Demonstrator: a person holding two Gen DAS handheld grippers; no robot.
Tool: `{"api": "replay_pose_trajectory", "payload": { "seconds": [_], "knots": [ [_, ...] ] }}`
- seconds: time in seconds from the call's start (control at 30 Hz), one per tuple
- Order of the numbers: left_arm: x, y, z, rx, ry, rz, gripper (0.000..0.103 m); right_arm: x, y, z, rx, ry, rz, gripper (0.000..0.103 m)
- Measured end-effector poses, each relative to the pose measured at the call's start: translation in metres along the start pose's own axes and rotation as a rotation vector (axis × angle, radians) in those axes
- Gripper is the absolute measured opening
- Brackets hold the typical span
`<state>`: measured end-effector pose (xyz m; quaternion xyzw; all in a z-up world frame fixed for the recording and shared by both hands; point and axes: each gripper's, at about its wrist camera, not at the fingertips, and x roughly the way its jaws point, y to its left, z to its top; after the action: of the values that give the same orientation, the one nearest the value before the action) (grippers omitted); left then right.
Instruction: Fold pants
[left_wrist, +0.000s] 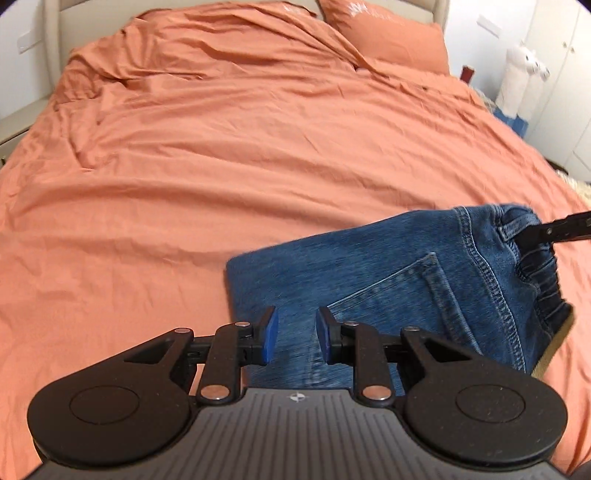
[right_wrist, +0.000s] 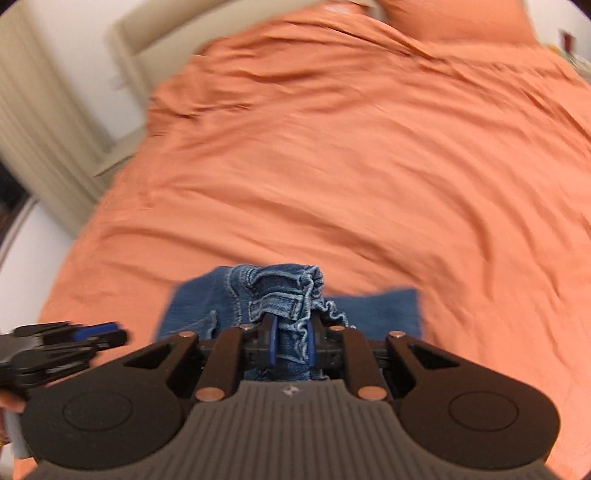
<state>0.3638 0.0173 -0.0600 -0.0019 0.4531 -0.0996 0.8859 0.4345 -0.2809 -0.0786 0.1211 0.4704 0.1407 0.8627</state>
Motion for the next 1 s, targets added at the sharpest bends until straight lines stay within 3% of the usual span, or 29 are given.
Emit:
{"api": "replay_pose_trajectory", "payload": {
  "seconds": [0.23,0.5,0.6,0.7,0.93,1.0],
  "knots": [
    [0.047,-0.004,-0.007,0.026,0.042,0.018,0.029,0.053,-0.063,-0.023,0.087,0.056,-0.007,0.010],
    [0.077,0.010,-0.010,-0.037,0.098,0.030,0.029,0.086,-0.078,-0.030,0.104,0.059,0.018,0.013],
    [0.061,0.006,-0.010,-0.030,0.088,0.056,0.029,0.081,-0.073,-0.030,0.094,0.052,-0.002,0.016],
    [0.034,0.002,-0.017,0.000,0.066,0.042,0.029,0.058,-0.063,-0.036,0.039,0.010,-0.027,0.031],
    [-0.034,-0.009,-0.058,0.085,0.043,0.026,0.029,-0.012,-0.028,-0.089,-0.121,-0.160,-0.057,0.031],
    [-0.051,-0.017,-0.072,0.114,0.040,0.019,0.034,-0.021,-0.018,-0.110,-0.147,-0.180,-0.061,0.030]
  ]
}}
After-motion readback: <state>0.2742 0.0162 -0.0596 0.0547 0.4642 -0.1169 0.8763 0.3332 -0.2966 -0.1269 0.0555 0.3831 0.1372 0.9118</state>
